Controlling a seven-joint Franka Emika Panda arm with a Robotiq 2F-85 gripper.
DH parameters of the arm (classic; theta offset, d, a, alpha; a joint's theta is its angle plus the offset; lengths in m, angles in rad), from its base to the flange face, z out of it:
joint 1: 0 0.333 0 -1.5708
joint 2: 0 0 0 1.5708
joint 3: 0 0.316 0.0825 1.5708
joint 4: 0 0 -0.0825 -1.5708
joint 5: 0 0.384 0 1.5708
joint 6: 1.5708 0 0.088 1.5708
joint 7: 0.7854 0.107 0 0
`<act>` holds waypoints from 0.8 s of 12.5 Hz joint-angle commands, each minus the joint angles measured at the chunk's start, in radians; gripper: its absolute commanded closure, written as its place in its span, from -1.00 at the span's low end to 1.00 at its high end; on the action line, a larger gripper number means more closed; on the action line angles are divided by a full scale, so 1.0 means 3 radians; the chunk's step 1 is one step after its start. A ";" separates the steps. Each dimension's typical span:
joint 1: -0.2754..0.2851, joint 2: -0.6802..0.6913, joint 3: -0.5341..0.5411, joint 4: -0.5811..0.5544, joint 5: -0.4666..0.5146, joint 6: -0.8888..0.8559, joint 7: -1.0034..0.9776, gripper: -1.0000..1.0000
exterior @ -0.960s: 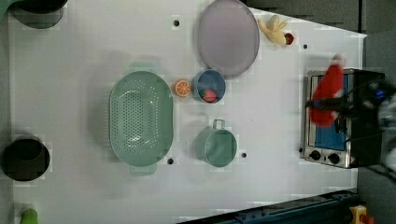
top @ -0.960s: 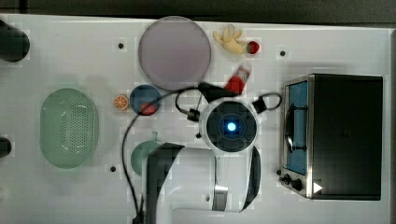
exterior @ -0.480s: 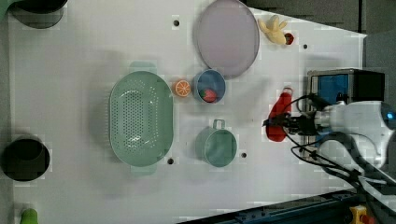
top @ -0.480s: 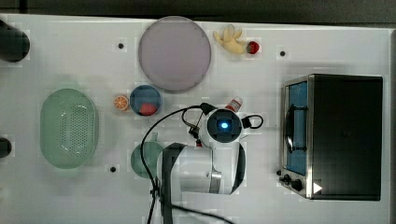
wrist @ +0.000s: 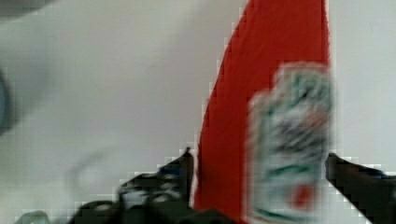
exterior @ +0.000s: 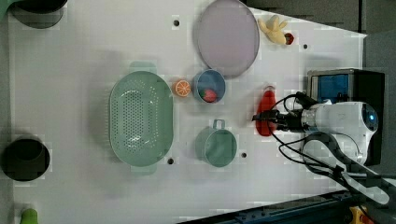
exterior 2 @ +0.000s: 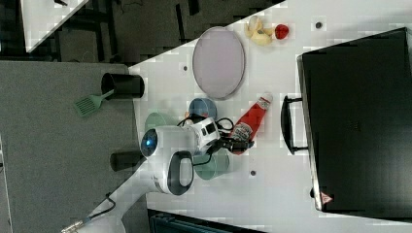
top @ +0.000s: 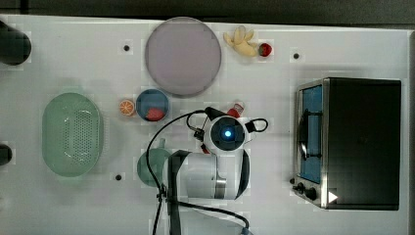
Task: Pick ketchup from plate and place it on table.
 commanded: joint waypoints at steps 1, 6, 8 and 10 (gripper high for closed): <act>0.0003 -0.0267 0.0018 0.0108 0.0020 -0.0009 0.0134 -1.00; 0.0007 -0.0898 0.0108 0.0642 0.0039 -0.1140 0.0932 -1.00; 0.0007 -0.1141 0.0145 0.0994 0.0039 -0.1518 0.1201 -1.00; 0.0007 -0.1327 0.0156 0.1328 0.0039 -0.1985 0.1493 -1.00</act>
